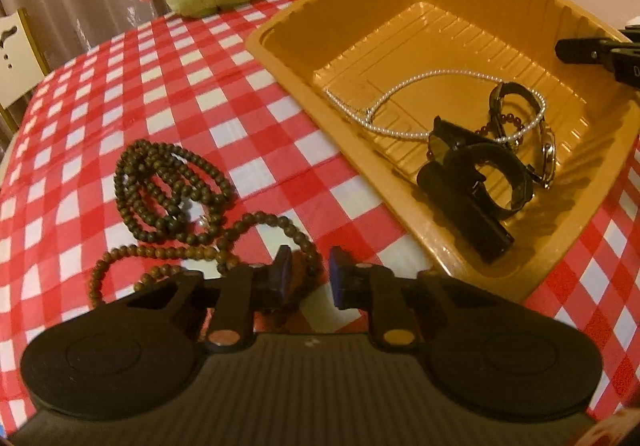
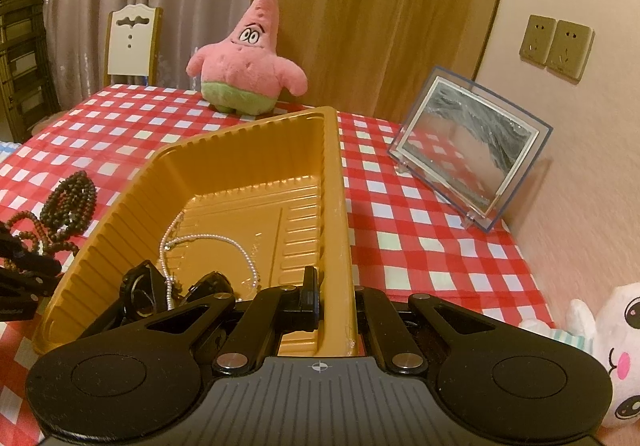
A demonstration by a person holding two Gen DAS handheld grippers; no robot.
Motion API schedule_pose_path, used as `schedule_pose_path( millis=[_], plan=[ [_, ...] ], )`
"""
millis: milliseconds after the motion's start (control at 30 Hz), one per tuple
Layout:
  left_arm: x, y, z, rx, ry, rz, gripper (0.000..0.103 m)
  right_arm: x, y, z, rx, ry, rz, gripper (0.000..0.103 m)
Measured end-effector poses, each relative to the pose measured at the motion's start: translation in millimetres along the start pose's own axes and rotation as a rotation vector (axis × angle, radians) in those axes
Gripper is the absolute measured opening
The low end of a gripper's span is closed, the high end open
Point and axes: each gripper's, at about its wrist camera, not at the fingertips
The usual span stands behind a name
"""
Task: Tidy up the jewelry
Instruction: 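Return the left tool to the pile and grasp a dark bead bracelet, then carry the bead bracelet into the tray and open the left tool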
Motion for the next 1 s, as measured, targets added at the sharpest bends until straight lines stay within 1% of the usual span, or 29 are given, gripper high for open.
schedule_pose_path(
  millis=[167, 267, 400, 467, 567, 767, 900, 1000],
  plan=[
    [1, -2, 0, -0.023, 0.001, 0.015, 0.012, 1, 0, 1, 0.002, -0.002, 0.002, 0.003],
    [1, -3, -1, -0.024, 0.001, 0.016, 0.006, 1, 0, 1, 0.002, -0.003, 0.001, 0.003],
    [0, -2, -2, -0.034, 0.0, 0.005, 0.006, 1, 0, 1, 0.001, -0.002, 0.001, 0.003],
    [-4, -4, -2, -0.051, 0.013, 0.003, 0.006, 1, 0, 0, 0.001, -0.002, 0.001, 0.003],
    [-21, -13, -7, -0.097, 0.057, 0.003, 0.006, 1, 0, 1, 0.001, 0.0, 0.0, 0.003],
    [-79, -39, -15, -0.198, 0.198, 0.006, 0.005, 0, -2, 1, 0.0, 0.002, -0.002, 0.003],
    [-108, -50, -21, -0.243, 0.257, -0.004, 0.005, 0, -2, 1, 0.002, 0.002, -0.005, 0.003],
    [-122, -57, -26, -0.264, 0.287, -0.011, 0.005, -1, -3, 0, 0.0, 0.003, -0.006, 0.003]
  ],
)
Point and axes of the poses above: each gripper's, at about its wrist camera, not at the fingertips, and x roughly the way its jaws point, y to its right, z to its underside, and after that the axes turned 10 degrees about x, right-handed
